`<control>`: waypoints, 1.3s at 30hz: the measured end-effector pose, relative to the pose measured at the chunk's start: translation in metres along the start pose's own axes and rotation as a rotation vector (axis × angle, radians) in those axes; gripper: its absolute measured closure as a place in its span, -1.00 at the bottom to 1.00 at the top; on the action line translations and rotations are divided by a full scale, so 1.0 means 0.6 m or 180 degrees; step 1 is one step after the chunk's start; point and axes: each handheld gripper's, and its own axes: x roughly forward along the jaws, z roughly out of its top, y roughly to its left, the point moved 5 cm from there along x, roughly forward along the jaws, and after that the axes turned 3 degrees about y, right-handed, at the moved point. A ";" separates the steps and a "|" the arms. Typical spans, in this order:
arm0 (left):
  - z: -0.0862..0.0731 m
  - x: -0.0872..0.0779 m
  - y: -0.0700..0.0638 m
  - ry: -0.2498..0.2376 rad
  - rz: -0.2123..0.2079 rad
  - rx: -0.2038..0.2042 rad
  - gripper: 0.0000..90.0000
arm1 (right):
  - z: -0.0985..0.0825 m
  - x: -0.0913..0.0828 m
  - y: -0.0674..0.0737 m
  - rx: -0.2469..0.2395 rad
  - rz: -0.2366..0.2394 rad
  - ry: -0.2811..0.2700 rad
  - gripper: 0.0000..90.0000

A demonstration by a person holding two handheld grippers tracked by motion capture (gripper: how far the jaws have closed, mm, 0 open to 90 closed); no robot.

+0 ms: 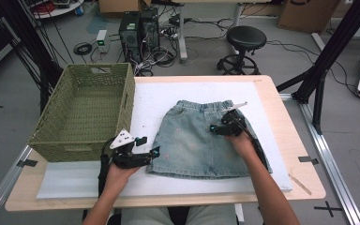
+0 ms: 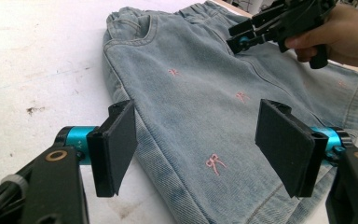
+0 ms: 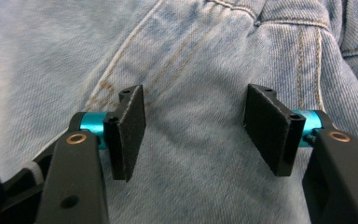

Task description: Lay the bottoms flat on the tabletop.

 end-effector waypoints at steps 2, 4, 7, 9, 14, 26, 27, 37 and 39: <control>0.000 0.000 0.001 -0.0001 -0.0003 -0.0005 -0.35 | -0.003 -0.019 0.001 0.0138 0.0215 -0.0108 -0.18; -0.001 0.000 0.002 0.0019 0.0001 -0.0010 -0.35 | -0.010 -0.041 -0.006 0.0181 0.0174 -0.0258 -0.16; -0.002 0.001 0.000 0.0022 0.0000 -0.0012 -0.35 | -0.032 -0.067 -0.026 0.0224 -0.0036 -0.0238 0.17; -0.002 0.002 0.000 0.0025 -0.0003 -0.0008 -0.35 | -0.051 -0.069 -0.037 0.0233 -0.0063 -0.0089 0.27; -0.001 0.003 -0.004 0.0010 -0.0013 0.0003 -0.35 | -0.077 -0.057 -0.042 0.0056 -0.0192 0.0043 0.27; -0.004 0.006 -0.009 0.0039 0.0005 -0.0009 -0.35 | -0.122 -0.097 -0.059 0.0009 -0.0161 0.0084 0.30; -0.004 0.006 -0.008 0.0043 0.0004 0.0000 -0.35 | -0.124 -0.099 -0.061 0.0030 -0.0134 0.0084 0.30; -0.002 0.005 -0.014 0.0007 0.0044 -0.0005 -0.34 | -0.156 -0.144 -0.063 0.0083 -0.0078 -0.0103 0.08; -0.002 0.005 -0.015 0.0012 0.0059 -0.0006 -0.34 | -0.168 -0.150 -0.063 0.0068 -0.0074 -0.0085 0.11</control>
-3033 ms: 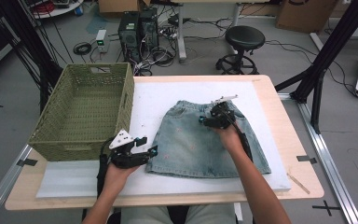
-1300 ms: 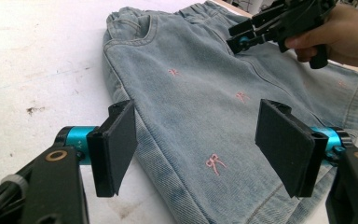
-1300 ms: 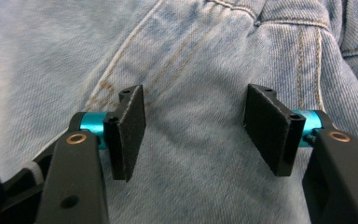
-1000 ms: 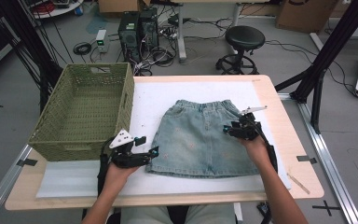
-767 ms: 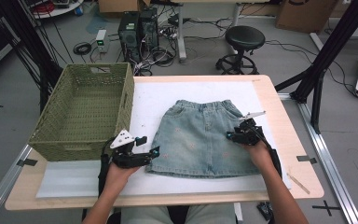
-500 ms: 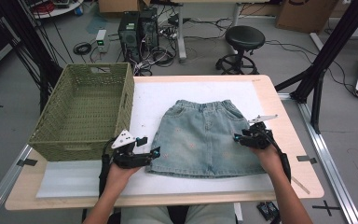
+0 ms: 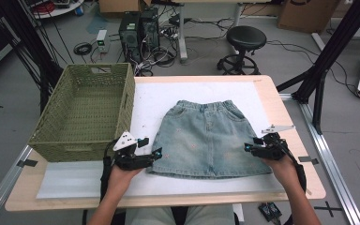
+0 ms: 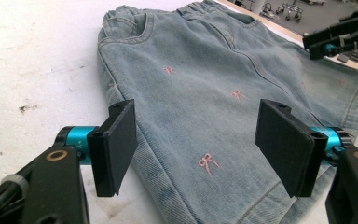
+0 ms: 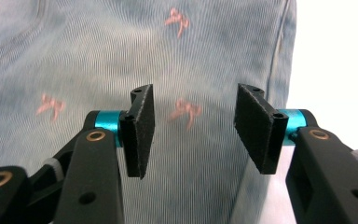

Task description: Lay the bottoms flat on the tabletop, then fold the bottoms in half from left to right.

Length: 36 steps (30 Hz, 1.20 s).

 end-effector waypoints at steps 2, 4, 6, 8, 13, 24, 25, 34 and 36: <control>0.001 0.001 -0.001 -0.0003 0.0003 -0.0013 -0.34 | -0.011 -0.004 -0.001 -0.0025 -0.0007 0.0054 0.19; 0.001 0.000 -0.002 0.0001 0.0007 -0.0009 -0.34 | -0.028 -0.008 -0.001 -0.0079 0.0015 0.0177 0.29; 0.001 0.000 -0.003 -0.0011 0.0009 -0.0014 -0.34 | -0.043 -0.014 0.003 -0.0154 -0.0031 0.0178 0.32; 0.001 0.001 -0.003 -0.0002 0.0014 -0.0027 -0.33 | -0.053 -0.024 0.005 -0.0195 -0.0032 0.0185 0.38; 0.000 0.000 -0.006 -0.0018 0.0002 -0.0058 -0.33 | -0.053 -0.054 -0.001 -0.0028 0.0048 -0.0077 0.08; 0.006 -0.014 -0.002 -0.0097 0.0074 -0.0042 -0.46 | 0.023 -0.070 -0.008 0.0009 -0.0130 -0.0577 -0.52; 0.006 -0.016 -0.001 -0.0110 0.0077 -0.0041 -0.47 | 0.027 -0.070 -0.007 0.0004 -0.0135 -0.0590 -0.52; -0.001 -0.018 -0.007 -0.0073 0.0082 -0.0045 -0.47 | 0.044 -0.073 -0.002 -0.0033 -0.0143 -0.0639 -0.52; -0.001 -0.018 -0.009 -0.0068 0.0085 -0.0034 -0.47 | 0.047 -0.074 -0.002 -0.0022 -0.0152 -0.0645 -0.52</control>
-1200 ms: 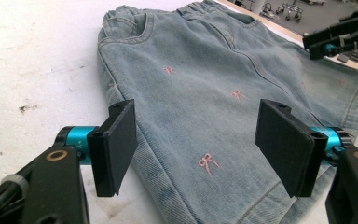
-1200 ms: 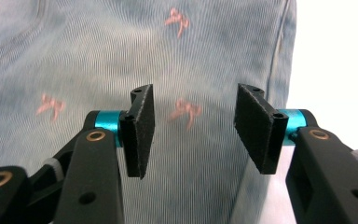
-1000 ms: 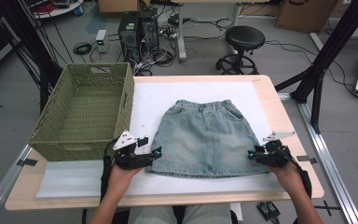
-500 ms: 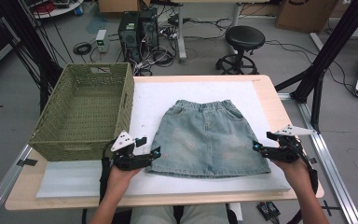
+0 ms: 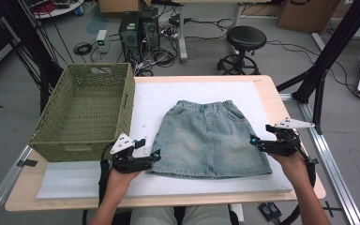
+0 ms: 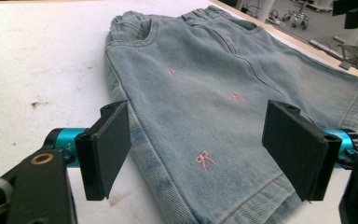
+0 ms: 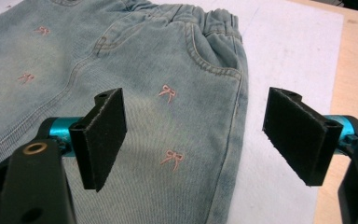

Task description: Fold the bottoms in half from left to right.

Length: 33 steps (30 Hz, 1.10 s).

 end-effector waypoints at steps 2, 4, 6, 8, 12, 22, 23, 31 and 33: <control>-0.001 -0.001 -0.002 0.0006 0.0009 -0.0005 -0.47 | 0.002 0.000 -0.001 0.0004 -0.0006 -0.0016 -0.52; -0.003 -0.002 -0.003 0.0023 0.0023 -0.0005 -0.47 | 0.003 0.001 0.001 0.0011 0.0002 -0.0016 -0.52; -0.005 -0.002 -0.003 0.0054 0.0052 -0.0005 -0.47 | 0.005 0.003 0.003 0.0005 0.0013 -0.0012 -0.52; -0.009 0.000 -0.004 0.0101 0.0082 -0.0023 -0.47 | 0.006 0.006 0.005 0.0010 0.0027 -0.0015 -0.52; -0.024 0.006 -0.005 0.0274 0.0195 -0.0089 -0.45 | 0.012 0.018 0.014 -0.0003 0.0073 -0.0020 -0.52; -0.057 0.002 -0.013 0.0536 0.0477 -0.0182 -0.05 | 0.037 0.055 0.052 -0.0120 0.0282 0.0002 -0.40; -0.059 0.002 -0.014 0.0557 0.0510 -0.0183 -0.03 | 0.040 0.059 0.056 -0.0137 0.0299 0.0006 -0.40; -0.069 0.009 -0.026 0.0697 0.0568 -0.0113 0.15 | 0.053 0.077 0.078 -0.0224 0.0372 0.0060 -0.40; -0.071 0.011 -0.029 0.0719 0.0569 -0.0092 0.23 | 0.055 0.081 0.083 -0.0241 0.0387 0.0088 -0.40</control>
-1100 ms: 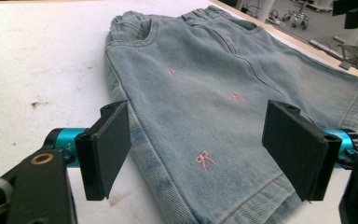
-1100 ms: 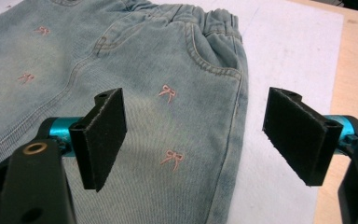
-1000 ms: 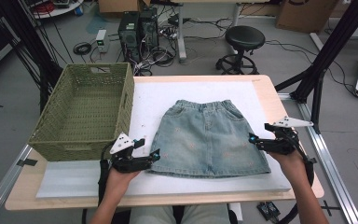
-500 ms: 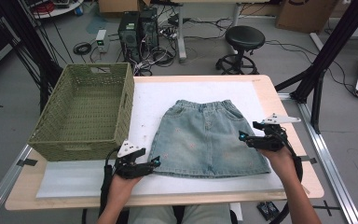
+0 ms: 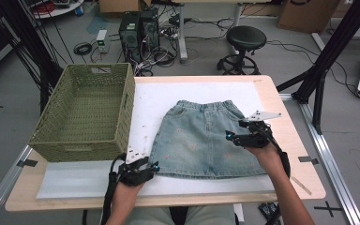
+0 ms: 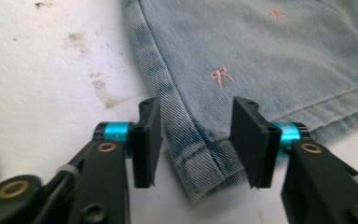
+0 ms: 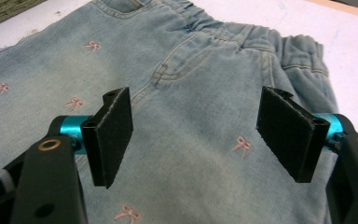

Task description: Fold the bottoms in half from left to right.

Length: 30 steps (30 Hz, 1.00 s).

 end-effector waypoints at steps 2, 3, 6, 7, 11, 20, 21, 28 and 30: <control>-0.003 0.000 -0.002 0.0012 0.0012 0.0011 0.29 | 0.003 0.005 0.003 -0.0015 0.0012 0.0023 -0.40; -0.005 0.001 -0.002 0.0018 0.0012 0.0001 0.31 | 0.004 0.008 0.004 -0.0014 0.0030 0.0024 -0.40; -0.009 0.001 -0.002 0.0009 -0.0017 -0.0013 0.40 | 0.009 0.018 0.011 -0.0013 0.0064 0.0055 -0.39; -0.009 0.000 -0.002 0.0000 -0.0023 -0.0017 0.44 | 0.012 0.023 0.014 -0.0039 0.0077 0.0049 -0.39; -0.009 -0.002 -0.003 -0.0021 -0.0073 -0.0008 0.58 | 0.026 0.046 0.032 -0.0059 0.0174 0.0106 -0.37; -0.015 -0.018 -0.003 -0.0132 -0.0281 -0.0062 0.62 | 0.084 0.123 0.092 -0.0231 0.0422 0.0193 -0.27; -0.015 -0.019 -0.003 -0.0137 -0.0300 -0.0063 0.62 | 0.091 0.133 0.100 -0.0251 0.0450 0.0212 -0.27; -0.016 -0.027 -0.005 -0.0193 -0.0389 -0.0084 0.62 | 0.140 0.193 0.151 -0.0320 0.0598 0.0283 -0.24; -0.017 -0.028 -0.005 -0.0207 -0.0406 -0.0085 0.62 | 0.152 0.213 0.165 -0.0295 0.0655 0.0333 -0.23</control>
